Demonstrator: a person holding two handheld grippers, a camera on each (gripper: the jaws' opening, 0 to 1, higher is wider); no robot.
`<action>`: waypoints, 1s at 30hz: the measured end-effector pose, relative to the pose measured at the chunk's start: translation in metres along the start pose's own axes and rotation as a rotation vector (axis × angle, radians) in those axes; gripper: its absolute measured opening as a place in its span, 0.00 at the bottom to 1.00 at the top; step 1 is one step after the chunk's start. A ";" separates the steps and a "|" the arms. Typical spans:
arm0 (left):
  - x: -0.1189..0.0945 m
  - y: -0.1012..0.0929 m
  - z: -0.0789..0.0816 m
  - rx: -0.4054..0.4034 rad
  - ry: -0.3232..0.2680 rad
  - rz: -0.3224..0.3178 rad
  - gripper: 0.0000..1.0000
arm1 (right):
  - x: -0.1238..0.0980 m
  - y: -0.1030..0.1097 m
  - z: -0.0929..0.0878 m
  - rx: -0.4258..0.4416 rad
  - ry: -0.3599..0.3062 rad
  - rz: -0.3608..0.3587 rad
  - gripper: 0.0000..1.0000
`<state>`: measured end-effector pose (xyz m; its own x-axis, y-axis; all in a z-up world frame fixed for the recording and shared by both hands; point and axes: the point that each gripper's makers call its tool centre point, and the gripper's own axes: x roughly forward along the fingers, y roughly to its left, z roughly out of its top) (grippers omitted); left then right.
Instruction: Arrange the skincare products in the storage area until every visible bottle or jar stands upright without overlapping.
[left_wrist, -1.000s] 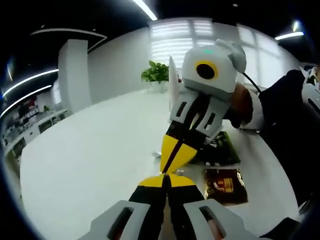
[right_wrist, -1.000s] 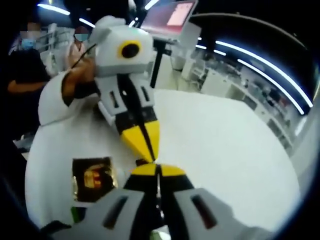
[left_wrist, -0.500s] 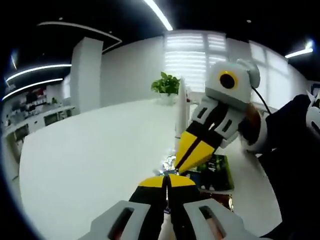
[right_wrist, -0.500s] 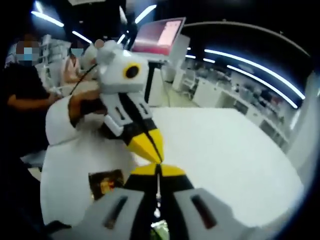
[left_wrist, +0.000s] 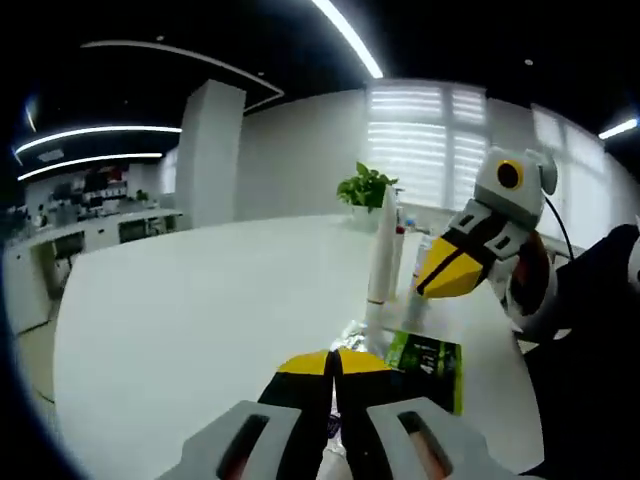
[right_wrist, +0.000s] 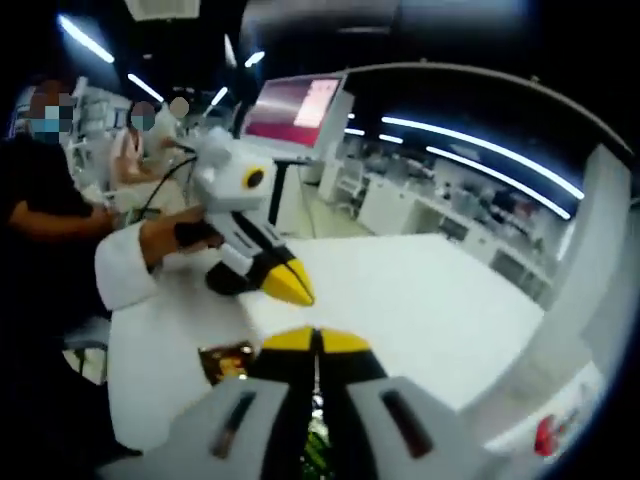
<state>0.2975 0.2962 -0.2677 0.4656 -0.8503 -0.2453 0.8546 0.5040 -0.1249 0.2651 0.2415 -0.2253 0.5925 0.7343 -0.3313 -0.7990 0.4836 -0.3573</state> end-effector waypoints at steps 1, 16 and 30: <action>-0.003 0.001 0.002 0.023 -0.017 0.019 0.00 | -0.004 -0.001 0.001 -0.024 -0.009 -0.009 0.00; -0.050 -0.018 0.033 -0.110 -0.247 0.150 0.41 | -0.074 -0.008 0.004 0.067 -0.169 -0.072 0.27; -0.063 -0.021 0.001 -0.174 -0.219 0.344 0.97 | -0.152 -0.036 -0.020 0.181 -0.246 -0.256 0.78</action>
<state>0.2506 0.3389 -0.2488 0.7698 -0.6314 -0.0935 0.5989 0.7651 -0.2365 0.2057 0.1026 -0.1797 0.7501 0.6608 -0.0249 -0.6471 0.7256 -0.2340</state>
